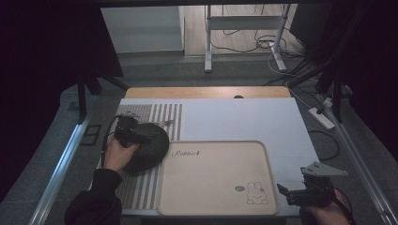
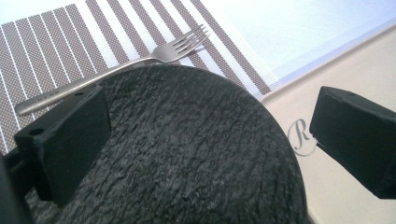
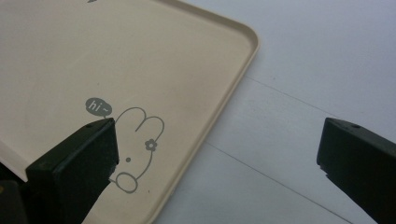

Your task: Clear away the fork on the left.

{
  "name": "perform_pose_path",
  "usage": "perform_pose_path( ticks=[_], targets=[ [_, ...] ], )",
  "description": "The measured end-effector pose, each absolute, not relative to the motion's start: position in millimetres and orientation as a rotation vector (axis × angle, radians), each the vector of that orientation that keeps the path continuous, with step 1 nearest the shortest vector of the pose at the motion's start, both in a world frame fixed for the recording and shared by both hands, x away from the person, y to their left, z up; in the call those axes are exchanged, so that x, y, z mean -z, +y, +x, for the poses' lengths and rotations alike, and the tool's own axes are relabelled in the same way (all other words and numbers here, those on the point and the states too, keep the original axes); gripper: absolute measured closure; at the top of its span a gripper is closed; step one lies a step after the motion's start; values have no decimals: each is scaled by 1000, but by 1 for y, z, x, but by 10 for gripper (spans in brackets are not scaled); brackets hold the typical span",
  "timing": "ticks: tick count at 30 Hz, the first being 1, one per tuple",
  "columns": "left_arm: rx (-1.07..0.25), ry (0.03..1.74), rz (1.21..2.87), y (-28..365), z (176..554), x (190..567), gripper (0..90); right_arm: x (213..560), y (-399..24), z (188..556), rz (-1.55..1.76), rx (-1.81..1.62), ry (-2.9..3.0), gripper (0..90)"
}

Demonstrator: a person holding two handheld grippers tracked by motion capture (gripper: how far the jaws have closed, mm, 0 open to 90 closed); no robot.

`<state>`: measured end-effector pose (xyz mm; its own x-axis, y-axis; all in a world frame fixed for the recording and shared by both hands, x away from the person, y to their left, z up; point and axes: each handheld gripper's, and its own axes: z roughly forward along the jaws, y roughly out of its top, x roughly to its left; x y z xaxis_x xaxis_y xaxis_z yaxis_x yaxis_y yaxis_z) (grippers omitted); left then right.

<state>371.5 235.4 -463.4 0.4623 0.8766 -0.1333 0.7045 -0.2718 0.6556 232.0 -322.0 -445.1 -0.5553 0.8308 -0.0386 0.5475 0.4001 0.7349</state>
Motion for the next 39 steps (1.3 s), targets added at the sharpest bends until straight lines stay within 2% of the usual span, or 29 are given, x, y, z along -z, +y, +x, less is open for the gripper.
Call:
perform_pose_path(
  ticks=[34,36,39],
  targets=[
    [-241,1353,2116,231,449,480,12,445,-323,233,1189,-977,2267,0],
    [-240,1350,2125,231,452,481,44,445,-323,233,1190,-978,2268,0],
    [-222,1330,2150,231,456,482,191,445,-323,233,1189,-980,2268,0]
  ],
)
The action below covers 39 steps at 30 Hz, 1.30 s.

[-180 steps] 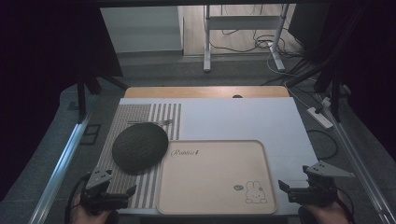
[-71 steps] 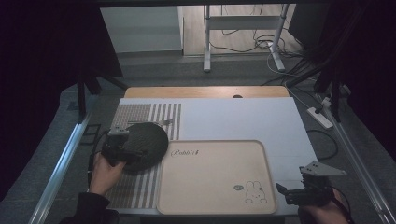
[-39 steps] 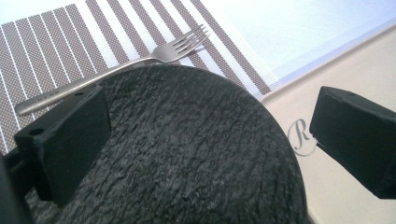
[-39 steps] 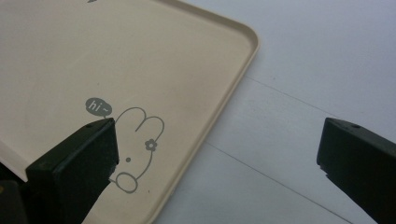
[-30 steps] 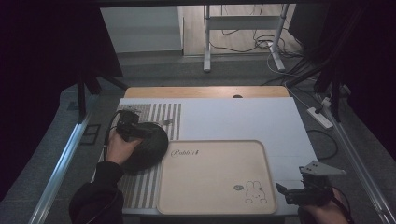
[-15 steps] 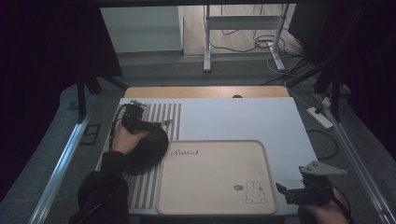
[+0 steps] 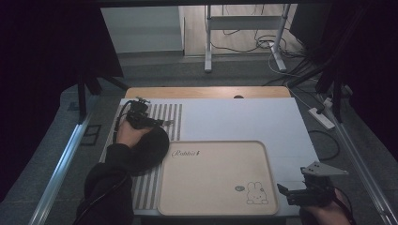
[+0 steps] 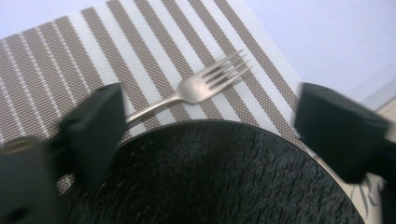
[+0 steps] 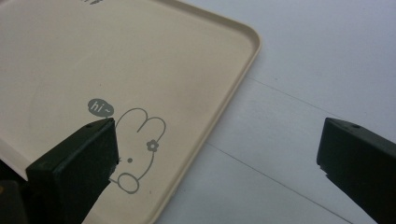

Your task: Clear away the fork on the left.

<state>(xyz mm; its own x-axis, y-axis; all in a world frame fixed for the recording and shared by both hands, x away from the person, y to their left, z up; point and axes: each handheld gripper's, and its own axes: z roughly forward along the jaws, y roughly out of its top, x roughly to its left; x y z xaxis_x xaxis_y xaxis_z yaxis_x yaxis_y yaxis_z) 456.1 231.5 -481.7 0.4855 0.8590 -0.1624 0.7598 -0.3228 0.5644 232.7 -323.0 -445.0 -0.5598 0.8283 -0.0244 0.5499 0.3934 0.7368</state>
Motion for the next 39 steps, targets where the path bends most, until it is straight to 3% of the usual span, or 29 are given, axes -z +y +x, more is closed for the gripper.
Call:
perform_pose_path(
  ticks=[1,4,5,6,7,8,10,23,39],
  targets=[
    [-225,1333,2156,231,458,482,218,445,-323,233,1188,-980,2268,0],
    [-228,1340,2182,232,462,482,454,445,-323,233,1188,-980,2268,0],
    [-217,1350,2183,232,463,483,454,445,-323,233,1188,-981,2268,0],
    [-203,1344,2188,233,465,483,614,445,-323,233,1188,-982,2268,0],
    [-190,1343,2188,233,467,484,614,445,-323,233,1188,-982,2268,0],
    [-174,1341,2200,232,468,485,669,445,-323,233,1187,-982,2268,0],
    [-176,1332,2245,229,472,488,878,445,-323,233,1186,-982,2269,0],
    [-160,1374,2339,220,491,507,892,445,-324,232,1184,-988,2268,0],
    [-230,1418,2290,222,507,516,892,445,-324,232,1182,-990,2270,0]
  ],
)
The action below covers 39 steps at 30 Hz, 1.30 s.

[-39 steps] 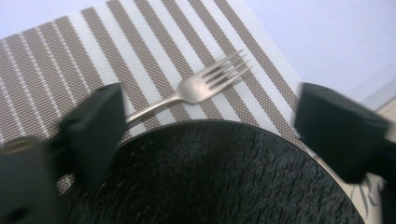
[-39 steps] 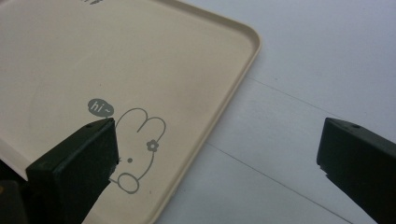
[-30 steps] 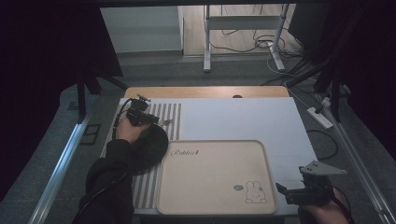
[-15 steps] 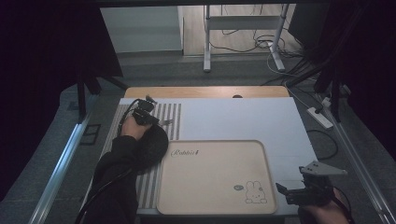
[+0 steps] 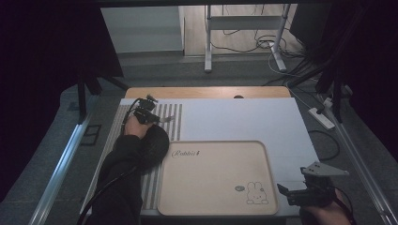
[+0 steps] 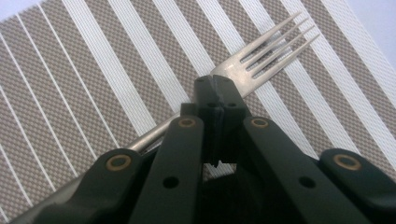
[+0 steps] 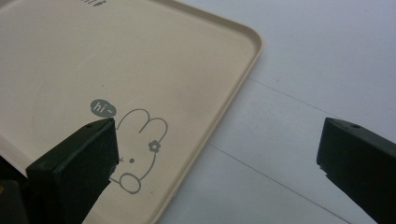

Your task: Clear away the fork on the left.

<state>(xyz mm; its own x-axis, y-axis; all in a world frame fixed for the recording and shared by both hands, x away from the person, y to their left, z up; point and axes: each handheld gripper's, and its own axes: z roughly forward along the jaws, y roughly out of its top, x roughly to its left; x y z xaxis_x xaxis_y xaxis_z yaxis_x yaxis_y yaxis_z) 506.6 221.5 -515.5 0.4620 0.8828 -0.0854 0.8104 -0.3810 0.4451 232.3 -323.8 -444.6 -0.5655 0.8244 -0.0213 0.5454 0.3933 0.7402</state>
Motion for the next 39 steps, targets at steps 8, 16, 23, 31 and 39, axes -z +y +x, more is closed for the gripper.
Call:
perform_pose_path(
  ticks=[8,16,23,31,39],
  targets=[
    [-220,1403,2290,222,510,518,891,445,-325,232,1184,-999,2268,0],
    [-253,1356,2309,231,510,500,655,445,-324,232,1182,-994,2270,0],
    [-272,1372,2366,234,518,500,305,445,-324,233,1183,-994,2271,0],
    [-280,1376,2448,228,526,505,21,445,-325,233,1185,-1002,2269,0],
    [-231,1341,2504,231,527,516,193,444,-325,232,1186,-1005,2269,0]
  ],
)
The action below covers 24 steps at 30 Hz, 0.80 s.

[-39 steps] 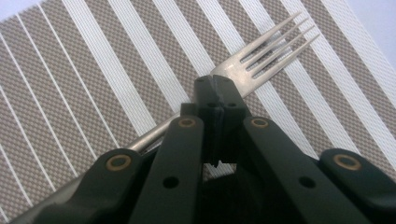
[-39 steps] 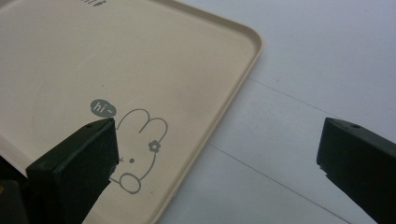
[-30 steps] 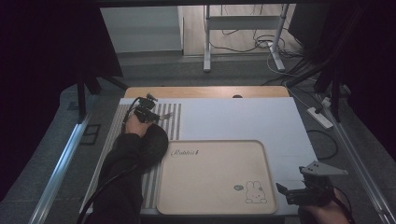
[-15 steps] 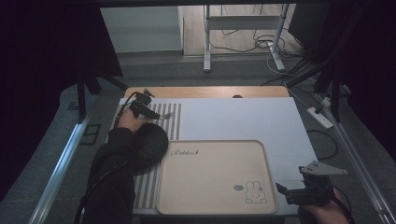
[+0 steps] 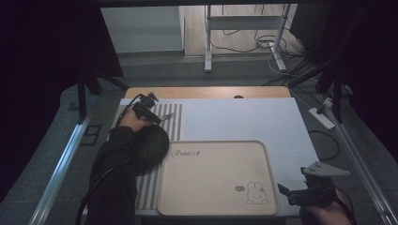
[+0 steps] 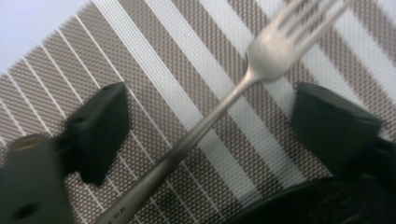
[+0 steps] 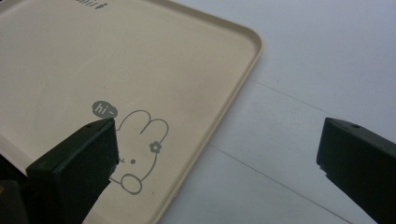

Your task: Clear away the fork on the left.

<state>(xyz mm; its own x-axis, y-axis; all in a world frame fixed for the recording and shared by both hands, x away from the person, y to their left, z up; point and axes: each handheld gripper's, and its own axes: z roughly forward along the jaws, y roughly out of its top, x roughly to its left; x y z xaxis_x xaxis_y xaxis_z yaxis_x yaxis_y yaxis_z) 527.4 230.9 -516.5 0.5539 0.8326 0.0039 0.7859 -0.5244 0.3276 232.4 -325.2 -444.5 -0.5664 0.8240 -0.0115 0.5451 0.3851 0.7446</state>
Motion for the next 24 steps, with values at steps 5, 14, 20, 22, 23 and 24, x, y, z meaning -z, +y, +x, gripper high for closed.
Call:
perform_pose_path(
  ticks=[5,14,20,22,23,24],
  targets=[
    [-183,1289,2502,232,525,515,414,445,-325,232,1184,-1004,2268,0],
    [-172,1064,2580,229,517,512,736,445,-325,231,1178,-1002,2269,0],
    [-181,912,2640,231,514,512,845,444,-325,231,1182,-1002,2268,0],
    [-184,902,2648,230,514,512,866,445,-325,231,1180,-1002,2268,0],
    [-187,899,2651,230,513,512,867,444,-325,231,1181,-1002,2267,0],
    [-189,895,2649,230,513,513,868,444,-325,231,1181,-1003,2267,0]
  ],
)
